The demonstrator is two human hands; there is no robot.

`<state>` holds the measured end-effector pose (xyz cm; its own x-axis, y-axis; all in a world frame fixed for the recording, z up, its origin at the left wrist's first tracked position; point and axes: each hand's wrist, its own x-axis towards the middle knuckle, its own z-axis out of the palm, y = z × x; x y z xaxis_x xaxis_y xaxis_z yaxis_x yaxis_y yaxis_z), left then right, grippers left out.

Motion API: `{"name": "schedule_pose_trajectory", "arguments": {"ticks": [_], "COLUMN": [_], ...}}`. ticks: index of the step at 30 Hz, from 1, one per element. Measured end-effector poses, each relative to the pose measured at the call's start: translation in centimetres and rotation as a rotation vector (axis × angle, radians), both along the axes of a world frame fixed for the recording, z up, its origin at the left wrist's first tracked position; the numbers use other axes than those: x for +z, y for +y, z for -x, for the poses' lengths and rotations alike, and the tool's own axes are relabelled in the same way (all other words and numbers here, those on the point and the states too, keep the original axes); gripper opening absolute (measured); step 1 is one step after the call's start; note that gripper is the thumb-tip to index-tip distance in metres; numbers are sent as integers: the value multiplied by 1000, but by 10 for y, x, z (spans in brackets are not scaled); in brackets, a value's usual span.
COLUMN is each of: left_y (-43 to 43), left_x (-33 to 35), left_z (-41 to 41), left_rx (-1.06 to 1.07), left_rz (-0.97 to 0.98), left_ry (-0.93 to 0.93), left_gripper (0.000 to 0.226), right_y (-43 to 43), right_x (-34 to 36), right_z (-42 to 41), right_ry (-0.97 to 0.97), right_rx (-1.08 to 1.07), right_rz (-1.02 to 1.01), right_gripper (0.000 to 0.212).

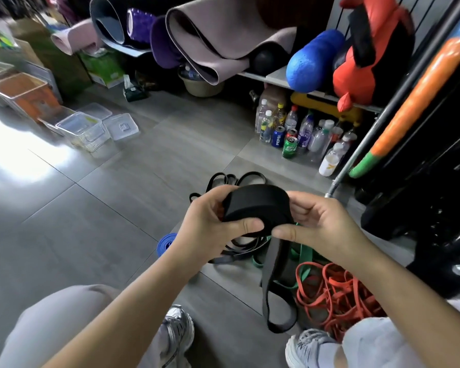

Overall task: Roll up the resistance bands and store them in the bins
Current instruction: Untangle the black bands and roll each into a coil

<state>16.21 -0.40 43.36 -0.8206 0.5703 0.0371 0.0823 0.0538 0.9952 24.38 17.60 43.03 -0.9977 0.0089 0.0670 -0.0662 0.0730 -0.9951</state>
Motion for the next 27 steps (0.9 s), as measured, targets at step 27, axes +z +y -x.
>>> {"name": "schedule_pose_trajectory", "arguments": {"ticks": [27], "left_y": [3], "left_x": [-7], "left_z": [-6], "left_rx": [13], "left_rz": [24], "left_ry": [-29], "left_gripper": [46], "right_y": [7], "right_x": [-13], "right_z": [-1], "right_ry": [-159], "right_rx": [-30], "right_rz": [-174], "right_gripper": [45]}}
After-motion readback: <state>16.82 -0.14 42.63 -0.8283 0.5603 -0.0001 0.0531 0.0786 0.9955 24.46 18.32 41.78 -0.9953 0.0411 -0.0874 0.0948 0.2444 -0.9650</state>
